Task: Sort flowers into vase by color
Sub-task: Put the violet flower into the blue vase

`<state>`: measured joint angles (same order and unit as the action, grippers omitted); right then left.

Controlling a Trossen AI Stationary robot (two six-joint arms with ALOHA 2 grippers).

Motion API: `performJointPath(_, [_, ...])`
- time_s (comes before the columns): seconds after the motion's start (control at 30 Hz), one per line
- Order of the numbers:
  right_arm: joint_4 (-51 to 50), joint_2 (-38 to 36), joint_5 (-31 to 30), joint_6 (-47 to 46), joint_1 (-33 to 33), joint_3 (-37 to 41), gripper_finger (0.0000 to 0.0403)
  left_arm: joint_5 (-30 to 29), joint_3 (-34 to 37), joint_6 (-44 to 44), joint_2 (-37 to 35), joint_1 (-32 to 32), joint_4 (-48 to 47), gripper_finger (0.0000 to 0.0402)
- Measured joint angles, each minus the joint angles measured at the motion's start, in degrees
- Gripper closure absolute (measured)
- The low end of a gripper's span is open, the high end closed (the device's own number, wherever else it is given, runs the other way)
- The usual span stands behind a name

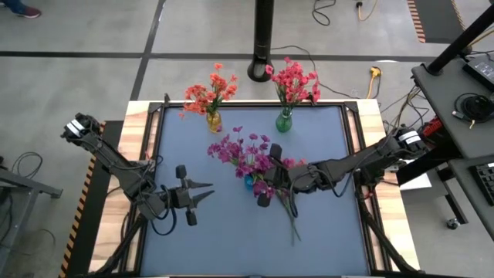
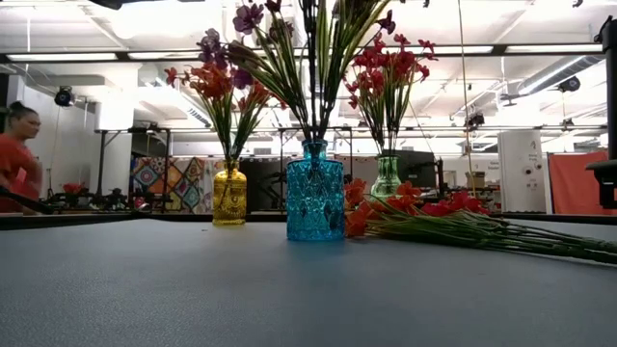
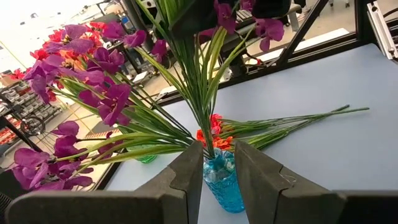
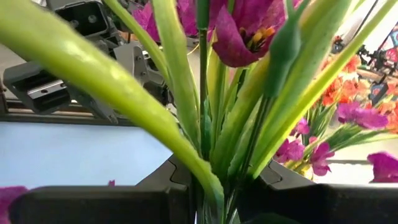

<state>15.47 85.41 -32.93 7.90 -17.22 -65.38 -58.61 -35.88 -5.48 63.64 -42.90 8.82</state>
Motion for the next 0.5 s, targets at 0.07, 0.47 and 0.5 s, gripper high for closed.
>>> performJointPath(0.07, [0.0, 0.0, 0.0, -0.9, 0.2, 0.2, 0.0335, 0.0, 0.0, 0.0, 0.0, 0.0, 0.0, 0.0325])
performJointPath(0.47, [0.1, 0.0, 0.0, -3.7, 0.9, 1.1, 0.0335, 0.0, 0.0, 0.0, 0.0, 0.0, 0.0, 0.0325])
performJointPath(0.5, [0.1, 0.0, 0.0, -3.9, 1.0, 1.2, 0.0335, 0.0, 0.0, 0.0, 0.0, 0.0, 0.0, 0.0325])
